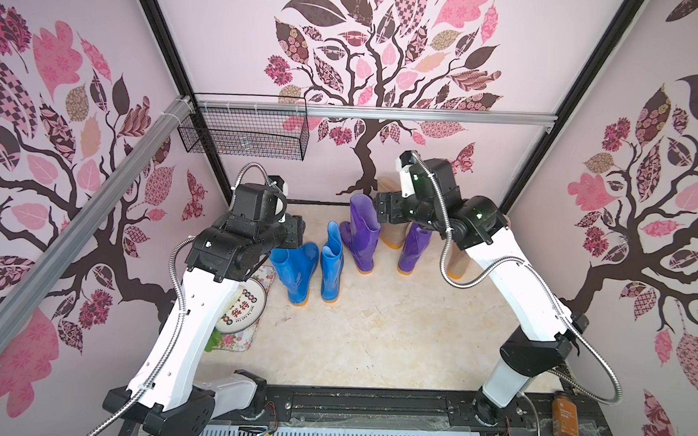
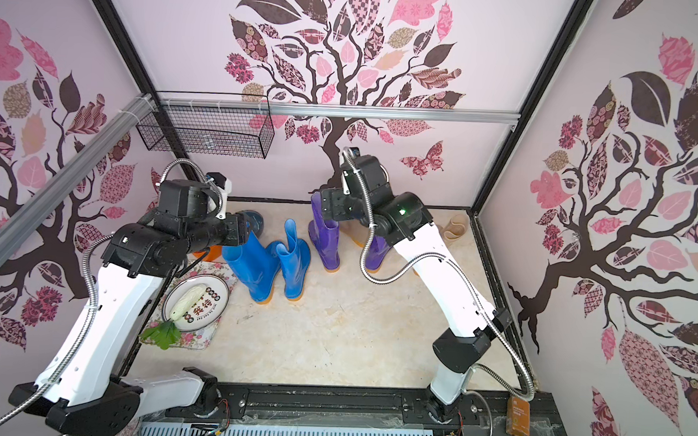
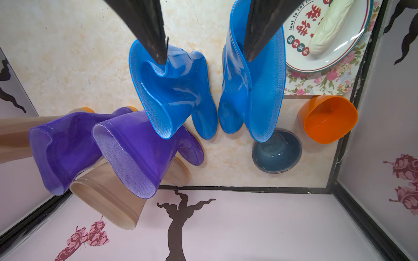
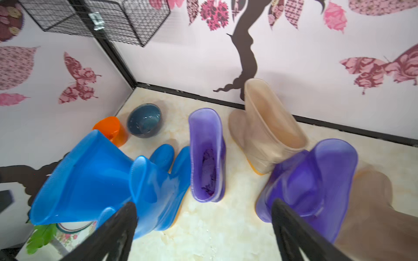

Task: Match and arrange rain boots in pairs
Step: Adjust the rain boot at the center of the board, then pick up the rain boot at the center of the board.

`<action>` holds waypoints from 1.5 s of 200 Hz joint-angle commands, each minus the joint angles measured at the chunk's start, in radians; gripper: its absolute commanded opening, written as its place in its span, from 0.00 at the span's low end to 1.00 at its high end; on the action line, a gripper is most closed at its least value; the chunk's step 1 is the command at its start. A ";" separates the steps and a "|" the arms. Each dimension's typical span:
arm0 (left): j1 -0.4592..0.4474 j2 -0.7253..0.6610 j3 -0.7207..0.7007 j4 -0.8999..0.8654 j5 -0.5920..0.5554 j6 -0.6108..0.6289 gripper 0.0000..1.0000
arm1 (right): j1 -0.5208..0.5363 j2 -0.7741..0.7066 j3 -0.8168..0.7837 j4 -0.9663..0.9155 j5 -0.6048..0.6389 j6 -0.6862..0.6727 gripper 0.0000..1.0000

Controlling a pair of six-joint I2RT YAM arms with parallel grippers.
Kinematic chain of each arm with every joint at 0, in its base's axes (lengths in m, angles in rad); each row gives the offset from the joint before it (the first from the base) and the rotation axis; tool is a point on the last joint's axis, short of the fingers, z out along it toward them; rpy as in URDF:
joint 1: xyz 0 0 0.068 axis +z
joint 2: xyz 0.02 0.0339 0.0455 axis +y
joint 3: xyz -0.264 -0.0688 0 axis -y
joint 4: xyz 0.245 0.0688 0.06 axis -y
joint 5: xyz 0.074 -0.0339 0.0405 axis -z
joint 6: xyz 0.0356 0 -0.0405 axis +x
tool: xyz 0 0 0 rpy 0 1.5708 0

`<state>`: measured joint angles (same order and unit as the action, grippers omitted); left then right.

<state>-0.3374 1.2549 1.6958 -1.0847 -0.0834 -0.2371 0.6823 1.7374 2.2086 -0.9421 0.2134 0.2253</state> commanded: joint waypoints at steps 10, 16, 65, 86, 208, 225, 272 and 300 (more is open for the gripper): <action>-0.005 0.004 0.008 0.038 0.025 -0.018 0.58 | -0.031 0.074 0.046 -0.103 -0.079 -0.087 1.00; -0.005 0.003 0.002 0.038 0.025 -0.018 0.58 | -0.036 0.103 0.070 -0.117 -0.097 -0.092 1.00; -0.005 -0.013 -0.038 0.041 0.000 -0.012 0.59 | -0.059 0.284 0.239 -0.153 -0.192 -0.115 1.00; -0.005 -0.015 -0.042 0.037 -0.016 -0.004 0.60 | -0.060 0.340 0.273 -0.158 -0.189 -0.106 1.00; -0.005 -0.008 -0.079 0.018 -0.050 0.016 0.61 | -0.060 0.481 0.287 -0.103 -0.209 -0.095 0.69; -0.005 -0.012 -0.084 0.014 -0.064 0.018 0.61 | -0.060 0.485 0.285 -0.093 -0.213 -0.087 0.56; -0.005 -0.035 -0.102 0.019 -0.079 0.018 0.61 | -0.060 0.472 0.279 -0.076 -0.189 -0.086 0.14; -0.005 -0.045 -0.113 0.020 -0.079 0.018 0.61 | -0.060 0.462 0.277 -0.079 -0.180 -0.078 0.02</action>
<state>-0.3393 1.2343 1.6085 -1.0790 -0.1501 -0.2291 0.6258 2.1929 2.4565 -1.0279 0.0147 0.1398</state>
